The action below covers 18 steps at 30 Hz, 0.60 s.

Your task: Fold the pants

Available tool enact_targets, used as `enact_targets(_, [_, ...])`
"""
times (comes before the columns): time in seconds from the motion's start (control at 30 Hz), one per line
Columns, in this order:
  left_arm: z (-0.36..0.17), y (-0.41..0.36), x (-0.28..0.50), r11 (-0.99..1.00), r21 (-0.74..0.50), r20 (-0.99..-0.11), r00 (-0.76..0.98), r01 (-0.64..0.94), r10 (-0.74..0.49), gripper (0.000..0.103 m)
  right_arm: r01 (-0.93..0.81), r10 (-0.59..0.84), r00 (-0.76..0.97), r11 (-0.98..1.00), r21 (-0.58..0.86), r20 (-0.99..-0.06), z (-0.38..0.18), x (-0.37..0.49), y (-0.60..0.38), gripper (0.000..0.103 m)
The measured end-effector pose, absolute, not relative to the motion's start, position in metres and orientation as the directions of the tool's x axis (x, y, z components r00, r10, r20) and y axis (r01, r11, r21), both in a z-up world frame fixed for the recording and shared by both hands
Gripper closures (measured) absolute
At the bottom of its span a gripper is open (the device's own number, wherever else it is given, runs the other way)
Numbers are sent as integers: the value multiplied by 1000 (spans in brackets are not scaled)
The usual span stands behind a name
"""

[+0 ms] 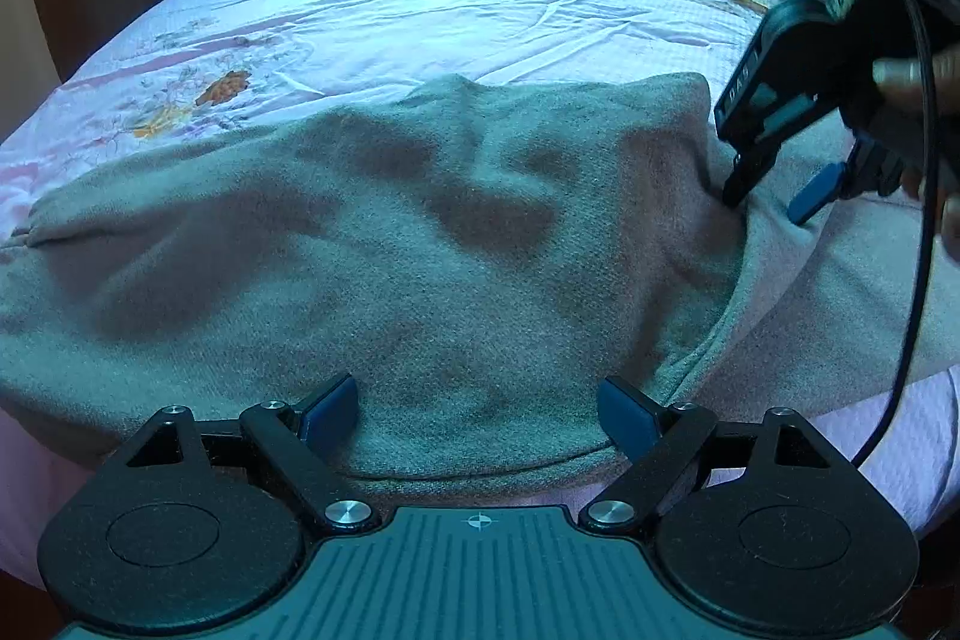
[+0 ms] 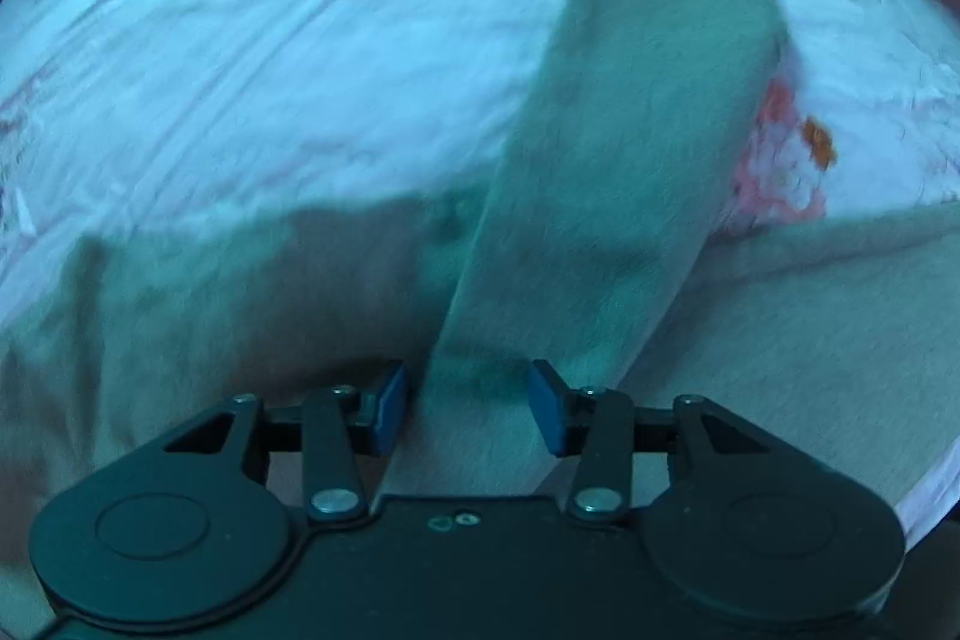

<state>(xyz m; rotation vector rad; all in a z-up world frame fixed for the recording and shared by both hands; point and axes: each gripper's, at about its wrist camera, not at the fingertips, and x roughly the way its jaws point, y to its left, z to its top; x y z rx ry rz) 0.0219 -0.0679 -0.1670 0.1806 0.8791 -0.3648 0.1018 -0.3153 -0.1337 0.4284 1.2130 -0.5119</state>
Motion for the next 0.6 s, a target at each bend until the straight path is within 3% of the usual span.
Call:
enact_targets(0.07, [-167, -67, 22, 923, 2, -777, 581, 386, -242, 17, 590, -160, 281, 807, 39, -946, -136, 99, -315, 74])
enact_targets(0.1, [-167, -67, 22, 923, 1, -777, 581, 386, -243, 17, 589, -166, 294, 807, 42, -941, -135, 95, -315, 94])
enact_targets(0.13, [-167, -66, 22, 922, 0, -777, 580, 387, -243, 17, 599, -151, 321, 797, 77, -935, -133, 89, -319, 103])
enact_targets(0.47, [-166, -64, 24, 927, -25, -783, 569, 375, -251, 17, 596, -84, 577, 724, 349, -812, -98, -12, -341, 103])
enact_targets(0.6, [-166, -63, 25, 928, -31, -785, 566, 372, -253, 17, 611, -50, 609, 665, 429, -791, -110, -72, -351, 103])
